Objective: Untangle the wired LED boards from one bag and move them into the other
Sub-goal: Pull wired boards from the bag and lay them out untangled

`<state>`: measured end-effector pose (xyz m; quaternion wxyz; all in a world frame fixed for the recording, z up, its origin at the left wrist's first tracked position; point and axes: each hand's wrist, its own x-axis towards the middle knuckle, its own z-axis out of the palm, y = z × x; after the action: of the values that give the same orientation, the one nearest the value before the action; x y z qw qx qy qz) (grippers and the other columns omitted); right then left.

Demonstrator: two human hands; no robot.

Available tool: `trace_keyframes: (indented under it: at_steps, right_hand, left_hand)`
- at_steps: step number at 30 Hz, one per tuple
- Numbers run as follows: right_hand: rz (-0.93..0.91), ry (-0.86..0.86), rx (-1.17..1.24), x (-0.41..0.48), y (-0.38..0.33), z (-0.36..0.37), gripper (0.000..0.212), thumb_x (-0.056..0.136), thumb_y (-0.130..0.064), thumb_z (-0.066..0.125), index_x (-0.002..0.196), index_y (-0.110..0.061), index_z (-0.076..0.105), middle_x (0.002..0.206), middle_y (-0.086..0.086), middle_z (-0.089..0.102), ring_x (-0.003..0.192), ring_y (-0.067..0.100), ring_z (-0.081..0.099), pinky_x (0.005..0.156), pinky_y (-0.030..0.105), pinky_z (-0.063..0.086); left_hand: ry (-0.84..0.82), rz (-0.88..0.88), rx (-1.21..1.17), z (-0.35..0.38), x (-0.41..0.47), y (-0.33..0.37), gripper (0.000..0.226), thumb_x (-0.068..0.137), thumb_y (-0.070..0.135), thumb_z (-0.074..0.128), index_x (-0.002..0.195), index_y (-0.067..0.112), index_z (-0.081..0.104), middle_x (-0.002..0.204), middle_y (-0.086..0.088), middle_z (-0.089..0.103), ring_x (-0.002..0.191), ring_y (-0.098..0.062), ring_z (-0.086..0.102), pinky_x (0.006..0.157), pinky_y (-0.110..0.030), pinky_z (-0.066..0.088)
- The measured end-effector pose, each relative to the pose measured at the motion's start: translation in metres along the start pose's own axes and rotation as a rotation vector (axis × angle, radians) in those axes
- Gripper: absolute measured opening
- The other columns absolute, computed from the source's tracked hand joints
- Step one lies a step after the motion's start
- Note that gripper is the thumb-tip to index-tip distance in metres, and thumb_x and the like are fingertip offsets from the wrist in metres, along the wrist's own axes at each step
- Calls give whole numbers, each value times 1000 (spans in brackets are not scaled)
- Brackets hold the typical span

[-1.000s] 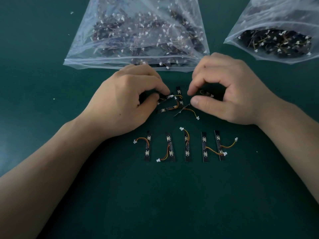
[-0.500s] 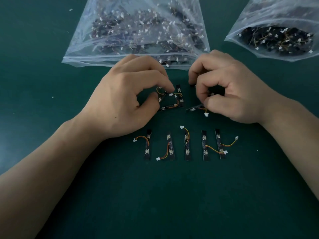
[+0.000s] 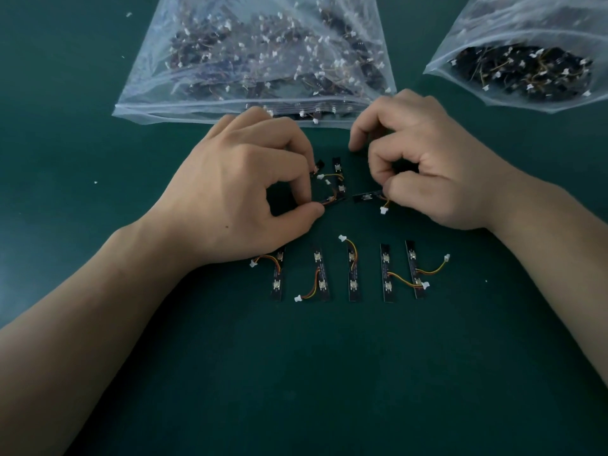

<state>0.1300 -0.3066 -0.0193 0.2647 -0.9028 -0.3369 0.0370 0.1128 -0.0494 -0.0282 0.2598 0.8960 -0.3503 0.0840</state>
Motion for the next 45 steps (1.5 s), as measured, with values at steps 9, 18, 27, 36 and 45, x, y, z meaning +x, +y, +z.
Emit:
trace_keyframes:
  at_steps: [9, 18, 27, 36, 45]
  right_hand:
    - [12, -41, 6, 0, 2, -1, 18, 75, -18, 59, 59, -24, 51, 122, -6, 57, 116, 18, 44, 107, 42, 29]
    - [25, 53, 17, 2, 1, 2, 9, 86, -29, 70, 85, -20, 70, 114, -5, 63, 115, 18, 52, 107, 51, 37]
    - [48, -48, 49, 0, 0, -2, 16, 75, -16, 64, 62, -22, 58, 126, -8, 59, 119, 16, 46, 109, 42, 30]
    - [56, -15, 95, 2, 1, -3, 7, 80, -29, 72, 84, -25, 68, 122, -11, 61, 122, 13, 51, 113, 45, 32]
    - [56, 3, 87, 1, 3, -2, 9, 82, -33, 74, 79, -26, 70, 120, -11, 62, 121, 12, 52, 112, 46, 35]
  left_hand:
    - [83, -86, 74, 0, 0, -1, 28, 85, 42, 76, 66, 25, 64, 97, 11, 64, 94, -20, 55, 95, -43, 39]
    - [51, -120, -17, -1, 1, -6, 15, 85, 28, 67, 99, 23, 71, 105, 8, 66, 99, -24, 57, 99, -51, 42]
    - [-110, -48, 23, -3, 0, -5, 36, 98, 50, 51, 123, 35, 72, 148, 9, 51, 141, -22, 38, 112, -45, 25]
    - [-150, -35, -21, -6, -1, -4, 36, 99, 55, 51, 117, 38, 78, 150, 6, 50, 145, -22, 34, 115, -51, 23]
    - [-159, -35, -33, -5, -1, -4, 35, 99, 54, 53, 117, 38, 78, 149, 6, 51, 144, -23, 35, 115, -51, 24]
